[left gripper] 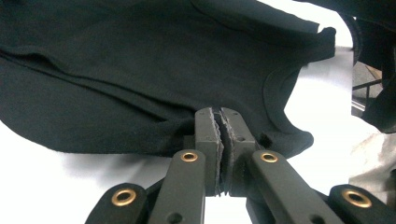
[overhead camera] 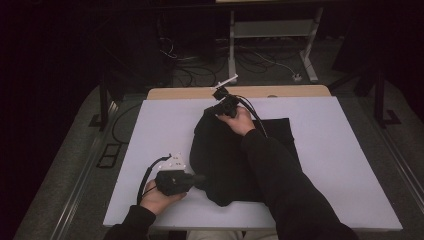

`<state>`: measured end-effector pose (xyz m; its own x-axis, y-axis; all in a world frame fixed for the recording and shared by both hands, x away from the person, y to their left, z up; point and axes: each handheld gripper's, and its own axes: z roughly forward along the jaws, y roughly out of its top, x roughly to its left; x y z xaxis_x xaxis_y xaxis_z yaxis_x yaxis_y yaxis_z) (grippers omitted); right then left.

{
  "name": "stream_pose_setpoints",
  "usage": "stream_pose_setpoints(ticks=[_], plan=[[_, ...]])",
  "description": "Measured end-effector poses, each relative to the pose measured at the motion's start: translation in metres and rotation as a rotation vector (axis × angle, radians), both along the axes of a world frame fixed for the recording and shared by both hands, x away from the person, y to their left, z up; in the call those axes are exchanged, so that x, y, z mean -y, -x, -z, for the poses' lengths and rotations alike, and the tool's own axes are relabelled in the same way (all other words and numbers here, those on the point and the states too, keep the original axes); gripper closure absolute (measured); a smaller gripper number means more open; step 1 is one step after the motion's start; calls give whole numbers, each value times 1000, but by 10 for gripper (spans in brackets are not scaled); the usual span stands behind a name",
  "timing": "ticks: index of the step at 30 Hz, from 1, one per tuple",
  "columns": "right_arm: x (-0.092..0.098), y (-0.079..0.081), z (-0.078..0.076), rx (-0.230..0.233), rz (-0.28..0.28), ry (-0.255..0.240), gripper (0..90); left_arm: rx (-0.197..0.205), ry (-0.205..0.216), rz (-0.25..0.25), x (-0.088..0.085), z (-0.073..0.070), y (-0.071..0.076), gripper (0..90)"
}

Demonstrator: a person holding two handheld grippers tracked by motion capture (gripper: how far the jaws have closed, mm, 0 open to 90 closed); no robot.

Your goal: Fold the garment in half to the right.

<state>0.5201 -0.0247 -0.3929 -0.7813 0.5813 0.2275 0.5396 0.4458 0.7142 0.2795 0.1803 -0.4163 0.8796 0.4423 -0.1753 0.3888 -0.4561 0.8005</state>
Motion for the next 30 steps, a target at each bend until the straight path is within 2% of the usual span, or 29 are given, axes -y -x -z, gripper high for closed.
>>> stream_pose_setpoints(ticks=[4,11,25,30], plan=[[5,0,-4,6,4,-4,864,8,15,8,3,-4,0,851],[13,2,-11,16,6,-6,864,16,9,25,8,-10,-2,852],[37,5,-25,42,23,-9,864,50,28,56,25,-26,-10,853],[47,6,-26,40,40,-12,864,56,11,85,34,-29,-12,853]])
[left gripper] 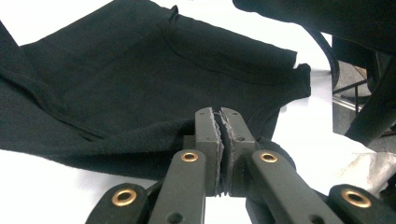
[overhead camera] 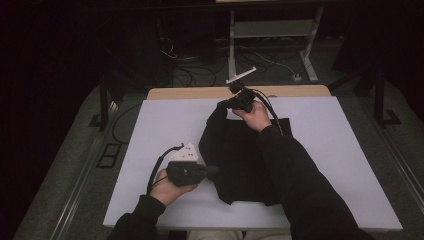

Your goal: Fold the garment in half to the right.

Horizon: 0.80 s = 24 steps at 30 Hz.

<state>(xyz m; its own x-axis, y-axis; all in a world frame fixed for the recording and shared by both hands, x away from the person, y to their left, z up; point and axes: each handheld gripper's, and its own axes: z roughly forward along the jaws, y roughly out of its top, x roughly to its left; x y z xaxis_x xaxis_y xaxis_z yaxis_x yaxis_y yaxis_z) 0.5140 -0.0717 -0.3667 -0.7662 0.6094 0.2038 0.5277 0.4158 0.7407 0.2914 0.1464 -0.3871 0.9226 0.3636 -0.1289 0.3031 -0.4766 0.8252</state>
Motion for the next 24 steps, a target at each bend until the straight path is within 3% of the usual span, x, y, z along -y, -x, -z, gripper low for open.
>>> stream_pose_setpoints(ticks=[24], plan=[[30,4,-10,23,46,-8,864,23,13,76,33,-14,-6,854]])
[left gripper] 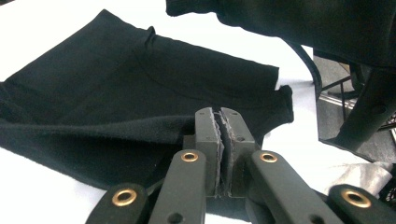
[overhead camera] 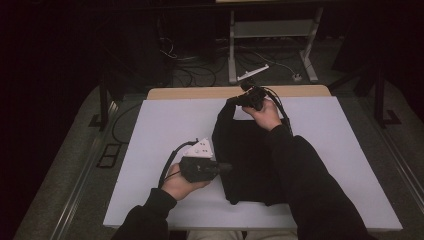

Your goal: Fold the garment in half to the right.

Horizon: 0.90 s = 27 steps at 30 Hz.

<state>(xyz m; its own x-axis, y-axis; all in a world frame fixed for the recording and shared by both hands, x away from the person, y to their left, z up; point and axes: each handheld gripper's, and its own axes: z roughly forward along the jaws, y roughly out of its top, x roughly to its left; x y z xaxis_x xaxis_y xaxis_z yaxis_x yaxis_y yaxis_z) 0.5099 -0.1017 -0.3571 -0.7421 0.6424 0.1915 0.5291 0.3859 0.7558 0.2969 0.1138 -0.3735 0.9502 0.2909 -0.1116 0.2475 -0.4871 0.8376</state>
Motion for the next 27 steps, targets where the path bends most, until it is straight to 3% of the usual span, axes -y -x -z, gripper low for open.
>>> stream_pose_setpoints(ticks=[14,27], plan=[[25,3,-2,6,35,-5,864,8,11,29,19,-4,-3,854],[46,5,5,-4,67,-17,864,0,-5,70,40,-4,-6,854]])
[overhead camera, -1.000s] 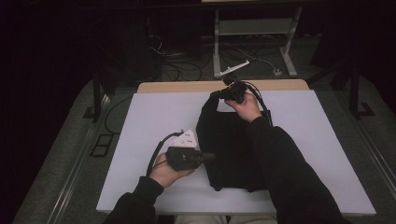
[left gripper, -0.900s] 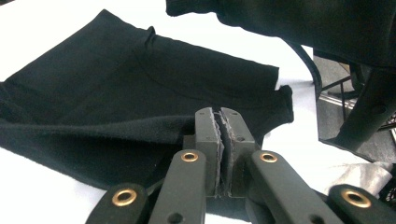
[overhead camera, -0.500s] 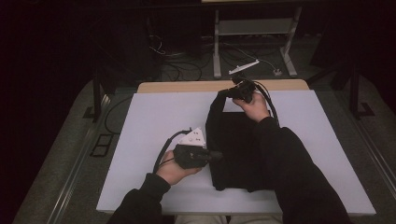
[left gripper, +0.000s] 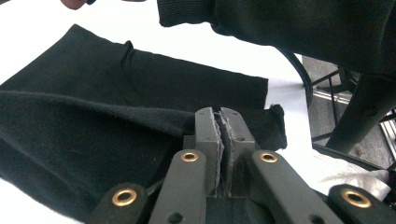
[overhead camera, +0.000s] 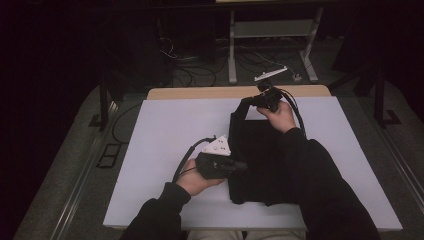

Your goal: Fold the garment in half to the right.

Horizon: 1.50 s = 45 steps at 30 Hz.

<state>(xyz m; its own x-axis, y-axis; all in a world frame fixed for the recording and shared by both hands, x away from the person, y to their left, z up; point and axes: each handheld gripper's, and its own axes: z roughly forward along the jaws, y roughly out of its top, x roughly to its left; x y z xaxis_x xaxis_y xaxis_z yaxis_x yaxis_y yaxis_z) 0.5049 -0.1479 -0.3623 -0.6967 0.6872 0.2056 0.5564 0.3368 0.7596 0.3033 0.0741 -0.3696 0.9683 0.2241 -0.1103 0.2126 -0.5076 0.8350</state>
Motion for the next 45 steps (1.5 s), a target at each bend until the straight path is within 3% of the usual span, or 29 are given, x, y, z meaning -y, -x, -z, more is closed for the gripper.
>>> stream_pose_setpoints(ticks=[34,45], plan=[[62,5,14,-13,115,-10,864,1,16,90,52,-1,-4,854],[77,7,18,-23,145,-8,864,-18,19,122,70,4,-5,854]])
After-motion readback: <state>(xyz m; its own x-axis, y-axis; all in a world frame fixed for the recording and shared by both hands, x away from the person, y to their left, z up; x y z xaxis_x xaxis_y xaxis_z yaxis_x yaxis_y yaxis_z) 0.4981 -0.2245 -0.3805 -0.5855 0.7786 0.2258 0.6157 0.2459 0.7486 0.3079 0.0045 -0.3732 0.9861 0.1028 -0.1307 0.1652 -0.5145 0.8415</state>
